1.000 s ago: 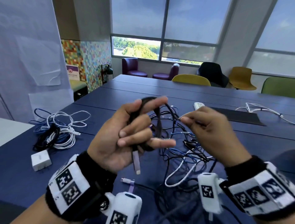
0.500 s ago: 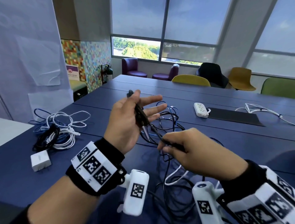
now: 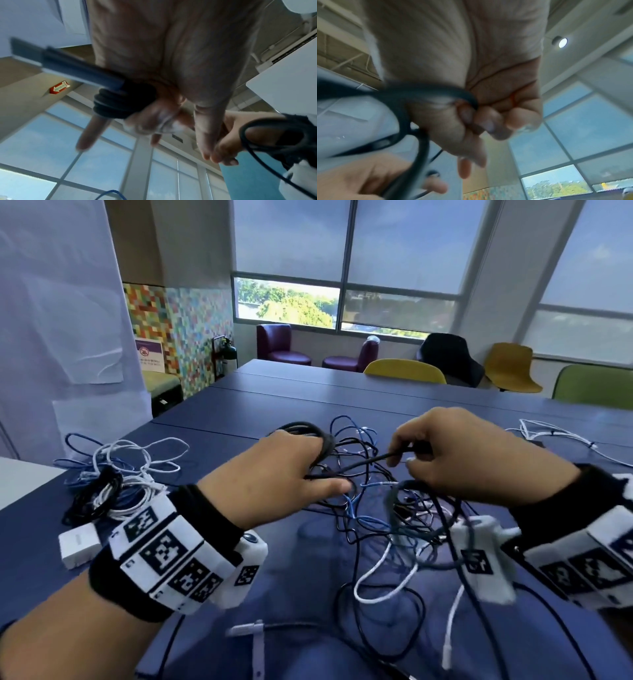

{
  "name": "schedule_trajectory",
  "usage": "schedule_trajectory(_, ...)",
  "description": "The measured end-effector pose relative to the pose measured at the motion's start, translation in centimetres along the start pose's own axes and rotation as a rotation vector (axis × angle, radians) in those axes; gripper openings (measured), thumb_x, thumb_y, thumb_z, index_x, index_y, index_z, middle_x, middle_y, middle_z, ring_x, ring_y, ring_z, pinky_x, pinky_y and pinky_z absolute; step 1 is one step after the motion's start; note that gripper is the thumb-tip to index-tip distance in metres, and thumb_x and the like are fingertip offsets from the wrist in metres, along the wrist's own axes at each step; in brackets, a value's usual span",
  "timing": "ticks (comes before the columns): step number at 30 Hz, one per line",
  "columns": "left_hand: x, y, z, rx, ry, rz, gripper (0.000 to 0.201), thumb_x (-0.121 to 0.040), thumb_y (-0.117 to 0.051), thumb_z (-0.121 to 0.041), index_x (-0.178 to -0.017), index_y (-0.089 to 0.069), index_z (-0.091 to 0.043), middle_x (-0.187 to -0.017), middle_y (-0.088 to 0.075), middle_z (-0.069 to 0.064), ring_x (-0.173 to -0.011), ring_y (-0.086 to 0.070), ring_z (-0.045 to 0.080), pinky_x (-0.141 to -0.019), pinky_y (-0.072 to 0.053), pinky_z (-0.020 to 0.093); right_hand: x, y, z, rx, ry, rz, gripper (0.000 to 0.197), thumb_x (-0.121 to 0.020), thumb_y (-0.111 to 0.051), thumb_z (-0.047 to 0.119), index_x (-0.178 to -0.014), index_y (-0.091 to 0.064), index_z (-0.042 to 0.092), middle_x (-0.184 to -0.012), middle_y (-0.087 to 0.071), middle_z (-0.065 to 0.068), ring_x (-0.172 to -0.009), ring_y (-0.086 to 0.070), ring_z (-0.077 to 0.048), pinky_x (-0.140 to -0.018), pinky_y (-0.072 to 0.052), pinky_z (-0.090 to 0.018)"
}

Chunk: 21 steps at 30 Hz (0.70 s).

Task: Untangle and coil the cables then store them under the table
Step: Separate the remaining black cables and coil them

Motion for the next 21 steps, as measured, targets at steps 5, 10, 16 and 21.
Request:
schedule_trajectory(5, 0.4, 0.3, 2.0, 0.528, 0.182, 0.146, 0.031, -0.082, -0.068, -0.04, -0.089, -0.072, -0.01, -0.066, -0.062, 0.015, -0.059, -0.053, 0.012, -0.072, -0.058, 0.041, -0.8, 1.0, -1.6, -0.014, -0.006, -0.1, 0.017, -0.082, -0.071, 0.014, -0.075, -0.074, 0.029, -0.059, -0.063, 0.004, -0.057, -0.057, -0.011, -0.057, -0.047, -0.028)
schedule_trajectory(10, 1.8, 0.4, 0.7, 1.298, 0.242, 0.241, 0.027, -0.087, -0.055, -0.019, -0.096, -0.073, -0.001, -0.04, -0.018, -0.002, -0.037, -0.013, 0.012, -0.077, -0.057, 0.053, -1.2, 0.4, -2.7, -0.085, -0.046, -0.18, 0.024, -0.066, -0.084, 0.048, -0.069, -0.072, 0.027, -0.061, -0.066, 0.008, -0.059, -0.062, -0.007, -0.059, -0.05, -0.03)
schedule_trajectory(16, 1.4, 0.2, 0.5, 2.095, 0.069, 0.246, 0.037, -0.098, -0.039, -0.02, -0.124, -0.059, -0.002, -0.041, -0.019, -0.006, -0.035, -0.018, 0.008, -0.089, -0.054, 0.047, -1.0, -3.1, -2.2, -0.831, -0.087, 0.18, 0.031, -0.067, -0.082, 0.031, -0.069, -0.069, 0.004, -0.059, -0.064, -0.016, -0.054, -0.065, -0.029, -0.058, -0.051, -0.033)
schedule_trajectory(21, 0.6, 0.5, 0.4, 2.319, 0.038, -0.032, 0.043, -0.102, -0.035, -0.021, -0.137, -0.041, 0.004, -0.043, -0.028, -0.005, -0.037, -0.025, 0.009, -0.094, -0.052, 0.048, -0.5, -5.3, -0.3, -1.443, -0.165, 0.379, 0.041, -0.089, -0.053, 0.041, -0.086, -0.069, 0.004, -0.059, -0.047, -0.01, -0.042, -0.039, -0.014, -0.043, -0.033, -0.021)
Point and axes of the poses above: each hand's wrist, its own x-axis away from the middle knuckle, its own y-axis out of the back of the hand, z = x × y, the point moved 4 cm from there along -x, towards the middle knuckle
